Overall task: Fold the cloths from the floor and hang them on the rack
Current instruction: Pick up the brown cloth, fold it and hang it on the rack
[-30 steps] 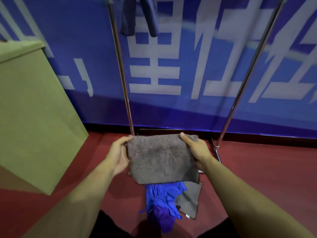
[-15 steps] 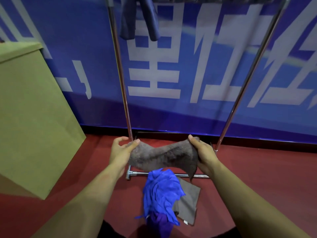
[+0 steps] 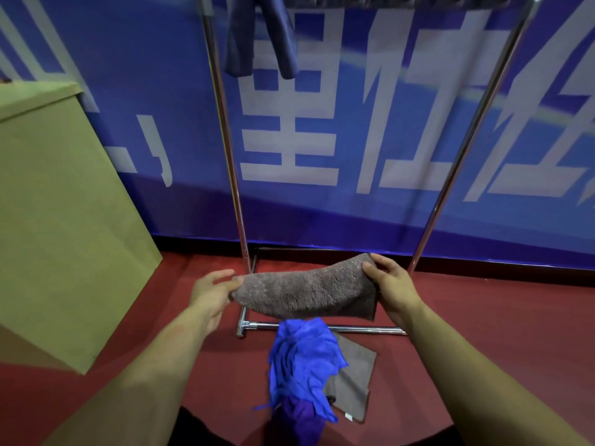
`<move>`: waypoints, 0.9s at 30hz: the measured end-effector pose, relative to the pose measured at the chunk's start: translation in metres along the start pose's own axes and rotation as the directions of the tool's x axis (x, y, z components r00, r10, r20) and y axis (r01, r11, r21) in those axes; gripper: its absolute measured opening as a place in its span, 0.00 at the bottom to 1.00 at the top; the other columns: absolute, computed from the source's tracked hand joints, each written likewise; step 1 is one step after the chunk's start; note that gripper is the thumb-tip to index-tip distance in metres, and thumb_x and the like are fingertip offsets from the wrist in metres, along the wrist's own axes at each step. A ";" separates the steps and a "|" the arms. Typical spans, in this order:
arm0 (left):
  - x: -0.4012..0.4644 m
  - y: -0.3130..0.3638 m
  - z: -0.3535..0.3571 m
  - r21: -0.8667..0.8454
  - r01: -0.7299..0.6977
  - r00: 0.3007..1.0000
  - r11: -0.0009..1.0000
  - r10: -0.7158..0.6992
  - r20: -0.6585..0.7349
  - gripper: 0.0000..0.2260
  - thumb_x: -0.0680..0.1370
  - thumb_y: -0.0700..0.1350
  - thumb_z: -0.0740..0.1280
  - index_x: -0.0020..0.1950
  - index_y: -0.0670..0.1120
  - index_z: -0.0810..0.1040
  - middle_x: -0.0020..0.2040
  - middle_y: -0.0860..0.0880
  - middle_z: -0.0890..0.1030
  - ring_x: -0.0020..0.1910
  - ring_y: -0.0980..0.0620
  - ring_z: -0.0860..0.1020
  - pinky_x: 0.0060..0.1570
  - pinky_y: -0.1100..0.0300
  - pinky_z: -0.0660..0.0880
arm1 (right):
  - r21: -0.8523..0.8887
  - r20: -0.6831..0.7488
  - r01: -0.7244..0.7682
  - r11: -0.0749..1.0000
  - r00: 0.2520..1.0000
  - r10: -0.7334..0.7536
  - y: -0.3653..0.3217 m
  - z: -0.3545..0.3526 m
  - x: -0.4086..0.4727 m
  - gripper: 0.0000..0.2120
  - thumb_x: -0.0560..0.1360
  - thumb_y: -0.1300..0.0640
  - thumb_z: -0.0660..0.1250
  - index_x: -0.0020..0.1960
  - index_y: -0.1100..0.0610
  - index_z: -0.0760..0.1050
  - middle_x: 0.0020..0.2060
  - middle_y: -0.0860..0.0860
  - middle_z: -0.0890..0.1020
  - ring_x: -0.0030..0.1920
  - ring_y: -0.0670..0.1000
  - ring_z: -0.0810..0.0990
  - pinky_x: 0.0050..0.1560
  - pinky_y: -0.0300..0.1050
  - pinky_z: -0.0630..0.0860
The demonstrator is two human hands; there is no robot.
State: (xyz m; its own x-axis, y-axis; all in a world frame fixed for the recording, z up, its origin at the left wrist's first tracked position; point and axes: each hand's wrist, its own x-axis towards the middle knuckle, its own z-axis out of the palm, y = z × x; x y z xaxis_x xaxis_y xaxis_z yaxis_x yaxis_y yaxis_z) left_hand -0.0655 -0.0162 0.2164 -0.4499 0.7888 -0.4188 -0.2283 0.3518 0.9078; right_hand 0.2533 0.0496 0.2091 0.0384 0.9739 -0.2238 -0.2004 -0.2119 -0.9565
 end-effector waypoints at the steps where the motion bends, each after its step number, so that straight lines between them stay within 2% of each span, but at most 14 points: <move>1: 0.002 -0.001 -0.001 0.048 -0.059 0.998 0.997 0.061 -0.024 0.17 0.75 0.34 0.73 0.63 0.41 0.78 0.54 0.37 0.83 0.47 0.44 0.83 0.42 0.59 0.80 | -0.013 -0.030 0.020 1.000 0.999 -0.021 -0.001 0.000 0.000 0.13 0.76 0.65 0.71 0.60 0.57 0.79 0.52 0.56 0.84 0.50 0.53 0.82 0.58 0.51 0.78; 4: 0.000 0.001 -0.001 0.280 -0.273 0.957 0.920 0.289 -0.018 0.18 0.75 0.42 0.76 0.63 0.50 0.77 0.50 0.40 0.84 0.48 0.43 0.84 0.46 0.54 0.79 | -0.063 -0.039 0.099 0.993 0.994 -0.102 -0.005 0.003 -0.005 0.14 0.77 0.64 0.71 0.61 0.55 0.80 0.51 0.53 0.84 0.47 0.48 0.81 0.56 0.46 0.77; 6: -0.001 0.000 0.002 0.340 -0.307 0.942 0.889 0.334 -0.022 0.17 0.74 0.47 0.76 0.61 0.52 0.78 0.50 0.41 0.84 0.48 0.45 0.84 0.51 0.52 0.79 | -0.099 -0.043 0.154 0.983 0.986 -0.159 -0.007 0.003 -0.007 0.10 0.78 0.63 0.70 0.57 0.55 0.83 0.50 0.51 0.85 0.48 0.46 0.81 0.55 0.41 0.77; 7: -0.002 -0.002 0.005 0.297 -0.274 0.954 0.915 0.297 -0.034 0.16 0.74 0.48 0.76 0.60 0.51 0.78 0.50 0.41 0.84 0.48 0.45 0.84 0.52 0.51 0.79 | -0.102 -0.049 0.173 0.980 0.983 -0.178 -0.009 0.003 -0.008 0.08 0.78 0.63 0.69 0.55 0.55 0.83 0.50 0.51 0.86 0.49 0.46 0.82 0.55 0.40 0.76; 8: -0.002 -0.001 0.008 0.198 -0.186 0.981 0.962 0.194 -0.019 0.16 0.75 0.48 0.76 0.60 0.48 0.79 0.51 0.41 0.84 0.48 0.46 0.83 0.51 0.52 0.79 | -0.095 -0.054 0.184 0.978 0.980 -0.189 -0.010 0.002 -0.008 0.08 0.79 0.63 0.69 0.54 0.56 0.84 0.50 0.51 0.86 0.50 0.47 0.82 0.55 0.40 0.76; 9: -0.001 -0.002 0.009 0.083 -0.054 0.997 0.995 0.050 0.054 0.17 0.74 0.48 0.76 0.61 0.45 0.79 0.51 0.42 0.84 0.46 0.47 0.82 0.49 0.53 0.78 | -0.081 -0.068 0.184 0.980 0.980 -0.189 -0.011 0.002 -0.008 0.07 0.79 0.63 0.68 0.54 0.56 0.84 0.50 0.51 0.86 0.50 0.47 0.82 0.55 0.40 0.77; 11: -0.003 0.001 0.008 -0.011 0.206 0.936 0.979 -0.194 0.293 0.22 0.72 0.45 0.76 0.63 0.41 0.78 0.48 0.43 0.82 0.42 0.50 0.79 0.43 0.57 0.75 | -0.031 -0.098 0.174 0.984 0.980 -0.176 -0.013 0.000 -0.008 0.07 0.80 0.64 0.67 0.55 0.58 0.83 0.49 0.53 0.86 0.49 0.49 0.83 0.53 0.39 0.79; 13: -0.005 0.003 0.004 -0.001 0.306 0.872 0.952 -0.280 0.402 0.20 0.72 0.36 0.74 0.64 0.42 0.77 0.49 0.43 0.82 0.40 0.53 0.77 0.39 0.62 0.76 | 0.052 -0.107 0.148 0.988 0.984 -0.142 -0.017 0.000 -0.011 0.08 0.81 0.65 0.65 0.57 0.63 0.81 0.49 0.56 0.85 0.47 0.50 0.83 0.48 0.38 0.81; 15: -0.007 0.002 0.001 0.015 0.315 0.868 0.949 -0.294 0.400 0.21 0.74 0.29 0.71 0.65 0.41 0.77 0.52 0.41 0.82 0.42 0.53 0.78 0.37 0.65 0.79 | 0.105 -0.112 0.129 0.986 0.987 -0.117 -0.019 0.000 -0.011 0.10 0.81 0.65 0.64 0.60 0.66 0.80 0.52 0.59 0.84 0.49 0.52 0.83 0.50 0.41 0.82; 19: -0.007 0.000 0.002 0.057 0.164 0.952 0.985 -0.173 0.254 0.17 0.72 0.31 0.74 0.61 0.38 0.81 0.48 0.42 0.85 0.42 0.54 0.82 0.41 0.66 0.78 | 0.062 -0.139 0.149 0.987 0.980 -0.139 -0.019 -0.002 -0.010 0.10 0.80 0.65 0.65 0.59 0.65 0.80 0.55 0.61 0.84 0.53 0.54 0.82 0.61 0.49 0.79; 21: -0.008 0.001 0.004 0.095 0.034 0.984 0.995 -0.049 0.169 0.14 0.72 0.33 0.75 0.58 0.38 0.83 0.44 0.44 0.85 0.35 0.59 0.81 0.37 0.67 0.75 | 0.032 -0.148 0.166 0.986 0.976 -0.160 -0.020 -0.004 -0.010 0.09 0.80 0.65 0.66 0.58 0.65 0.81 0.52 0.58 0.85 0.49 0.50 0.84 0.56 0.43 0.80; 23: -0.010 0.004 0.008 0.107 -0.099 0.991 0.989 0.088 0.099 0.12 0.73 0.35 0.75 0.56 0.38 0.84 0.42 0.47 0.84 0.31 0.61 0.77 0.35 0.66 0.71 | -0.049 -0.158 0.206 0.977 0.965 -0.211 -0.021 -0.005 -0.011 0.08 0.79 0.64 0.68 0.57 0.62 0.82 0.48 0.52 0.86 0.45 0.45 0.84 0.48 0.33 0.79; 25: -0.015 0.009 0.012 0.097 -0.218 0.975 0.971 0.214 0.053 0.10 0.74 0.36 0.74 0.55 0.40 0.84 0.42 0.48 0.84 0.32 0.63 0.78 0.36 0.68 0.72 | -0.170 -0.157 0.247 0.954 0.949 -0.273 -0.021 -0.008 -0.009 0.08 0.78 0.63 0.70 0.56 0.61 0.83 0.48 0.50 0.86 0.48 0.45 0.83 0.50 0.30 0.78; 27: -0.017 0.014 0.014 0.054 -0.320 0.947 0.946 0.319 0.038 0.09 0.74 0.37 0.74 0.54 0.42 0.84 0.45 0.47 0.85 0.39 0.63 0.81 0.40 0.73 0.74 | -0.226 -0.154 0.261 0.938 0.942 -0.299 -0.022 -0.011 -0.010 0.08 0.77 0.62 0.72 0.55 0.61 0.84 0.49 0.52 0.86 0.47 0.43 0.83 0.53 0.32 0.78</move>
State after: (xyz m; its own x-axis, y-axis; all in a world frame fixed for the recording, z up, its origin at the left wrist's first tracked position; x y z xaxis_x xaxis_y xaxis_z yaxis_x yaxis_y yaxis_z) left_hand -0.0491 -0.0183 0.2362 -0.4660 0.8784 -0.1065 -0.0254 0.1070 0.9939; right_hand 0.2676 0.0437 0.2303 0.2471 0.9678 0.0469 0.0428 0.0374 -0.9984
